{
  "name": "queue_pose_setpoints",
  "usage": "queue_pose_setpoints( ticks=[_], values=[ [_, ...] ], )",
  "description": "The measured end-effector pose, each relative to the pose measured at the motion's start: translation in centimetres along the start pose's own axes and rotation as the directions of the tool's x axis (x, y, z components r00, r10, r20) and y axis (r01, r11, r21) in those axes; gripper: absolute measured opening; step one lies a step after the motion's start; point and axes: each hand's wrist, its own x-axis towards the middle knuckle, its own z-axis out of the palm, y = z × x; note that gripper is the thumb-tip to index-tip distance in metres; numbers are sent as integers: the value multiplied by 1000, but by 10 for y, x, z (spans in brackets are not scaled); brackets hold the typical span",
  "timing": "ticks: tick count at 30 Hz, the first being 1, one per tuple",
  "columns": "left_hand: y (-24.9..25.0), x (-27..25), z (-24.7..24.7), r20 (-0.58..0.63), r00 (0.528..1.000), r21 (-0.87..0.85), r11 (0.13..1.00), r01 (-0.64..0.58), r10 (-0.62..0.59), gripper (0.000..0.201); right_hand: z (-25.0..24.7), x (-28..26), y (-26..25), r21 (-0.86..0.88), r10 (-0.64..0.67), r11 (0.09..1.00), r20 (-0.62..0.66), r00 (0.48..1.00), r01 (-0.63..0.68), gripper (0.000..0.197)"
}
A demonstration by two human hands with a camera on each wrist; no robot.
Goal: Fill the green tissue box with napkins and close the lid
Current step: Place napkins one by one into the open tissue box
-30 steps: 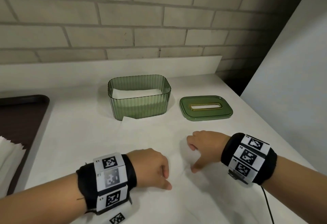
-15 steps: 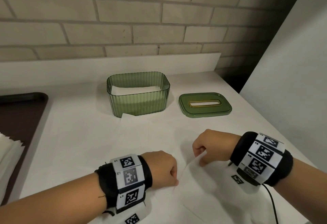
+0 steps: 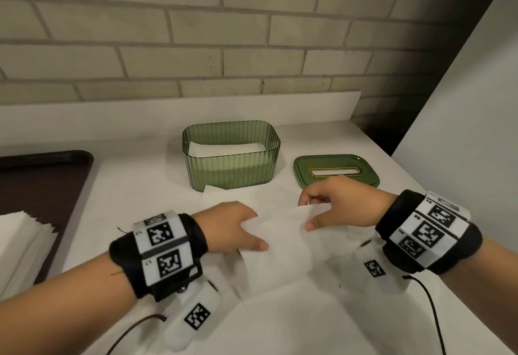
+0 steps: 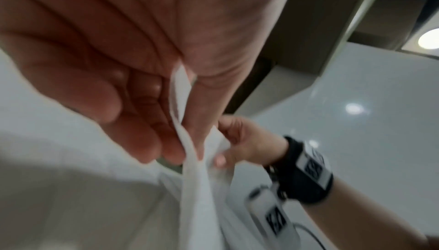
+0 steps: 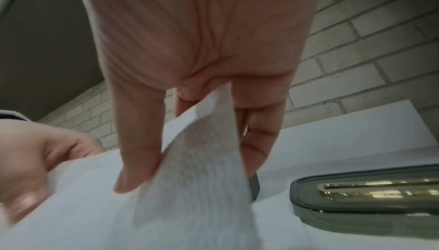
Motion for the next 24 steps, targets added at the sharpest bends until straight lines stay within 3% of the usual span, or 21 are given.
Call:
queue_pose_setpoints(
  ticks=[6,8,13,16,20,24],
  values=[
    [-18,-13,-32,-92,995,-70,997,30,-37,20,11,7,-2,-64,-4,998,20,1000,6,35],
    [-22,-16,-35,-102,994,-87,996,36,-44,8,13,6,-3,-87,6,996,47,999,-2,34],
    [-30,-21,-41,-144,987,-128,990,55,-74,8,10,7,-8,-44,29,999,-11,1000,-29,24],
    [-36,-25,-43,-171,978,-178,980,85,-116,8,11,10,-9,169,79,984,-101,992,-62,24],
    [-47,-26,-51,-224,957,-262,958,121,-182,38,8,17,-12,589,199,804,-136,971,-82,33],
    [-43,-21,-61,-330,926,-361,931,58,-186,24,3,27,-17,735,327,674,-196,925,-82,37]
  ],
)
